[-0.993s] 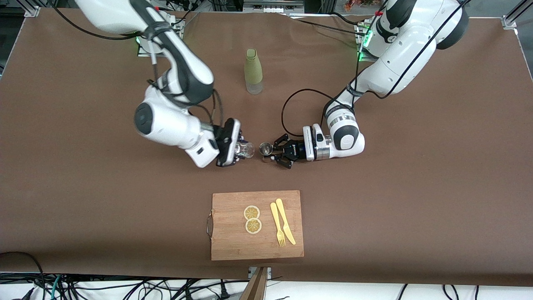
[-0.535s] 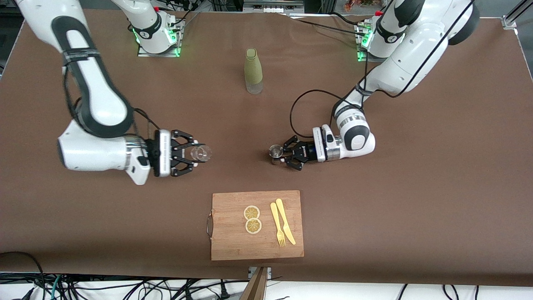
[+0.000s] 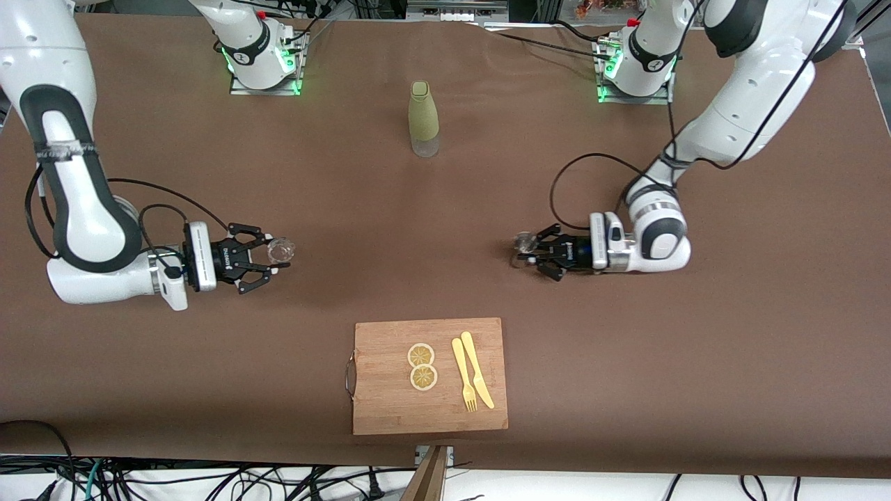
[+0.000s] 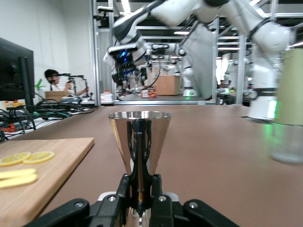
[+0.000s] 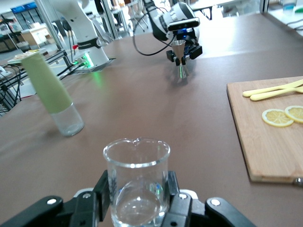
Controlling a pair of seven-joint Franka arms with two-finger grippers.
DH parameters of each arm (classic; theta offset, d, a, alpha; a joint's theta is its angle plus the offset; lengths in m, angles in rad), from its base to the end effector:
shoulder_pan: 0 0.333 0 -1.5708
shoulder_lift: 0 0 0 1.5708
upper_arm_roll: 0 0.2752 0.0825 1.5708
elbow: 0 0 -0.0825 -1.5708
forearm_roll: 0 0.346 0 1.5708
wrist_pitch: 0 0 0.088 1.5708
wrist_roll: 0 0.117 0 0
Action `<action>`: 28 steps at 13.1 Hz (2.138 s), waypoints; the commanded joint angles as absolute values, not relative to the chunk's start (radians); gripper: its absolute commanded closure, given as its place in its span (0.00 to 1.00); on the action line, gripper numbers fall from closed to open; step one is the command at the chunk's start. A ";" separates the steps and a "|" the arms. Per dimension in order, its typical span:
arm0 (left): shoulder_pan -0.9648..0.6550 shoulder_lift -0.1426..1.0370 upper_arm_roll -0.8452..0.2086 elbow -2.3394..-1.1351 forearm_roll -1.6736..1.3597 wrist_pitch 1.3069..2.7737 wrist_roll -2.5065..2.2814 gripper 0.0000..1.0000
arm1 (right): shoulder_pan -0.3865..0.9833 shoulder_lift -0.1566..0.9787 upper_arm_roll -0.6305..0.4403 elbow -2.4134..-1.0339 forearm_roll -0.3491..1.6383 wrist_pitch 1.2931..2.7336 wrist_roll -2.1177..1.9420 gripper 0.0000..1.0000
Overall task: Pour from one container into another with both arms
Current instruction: 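Straighten the beaker with the right gripper while the left gripper withdraws the jigger, then lower the beaker onto the table and open the right gripper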
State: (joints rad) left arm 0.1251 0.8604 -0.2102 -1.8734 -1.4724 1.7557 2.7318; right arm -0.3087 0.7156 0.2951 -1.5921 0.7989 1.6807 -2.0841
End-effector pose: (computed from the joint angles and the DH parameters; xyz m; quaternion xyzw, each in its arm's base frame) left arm 0.5104 -0.1458 0.0865 0.5005 -0.5238 0.4855 0.4892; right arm 0.5879 0.0507 0.2222 -0.5627 -0.6385 -0.2530 0.4602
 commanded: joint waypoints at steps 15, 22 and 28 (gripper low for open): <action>0.296 0.879 0.307 -1.770 -1.147 1.212 2.948 1.00 | -0.474 0.994 0.261 -1.586 0.802 1.621 -2.385 0.64; 0.299 0.953 0.308 -1.712 -1.146 1.193 3.026 1.00 | -0.480 0.993 0.239 -1.586 0.785 1.600 -2.379 0.00; 0.298 0.980 0.310 -1.690 -1.146 1.201 3.068 1.00 | -0.482 0.826 0.167 -1.577 0.666 1.545 -2.164 0.00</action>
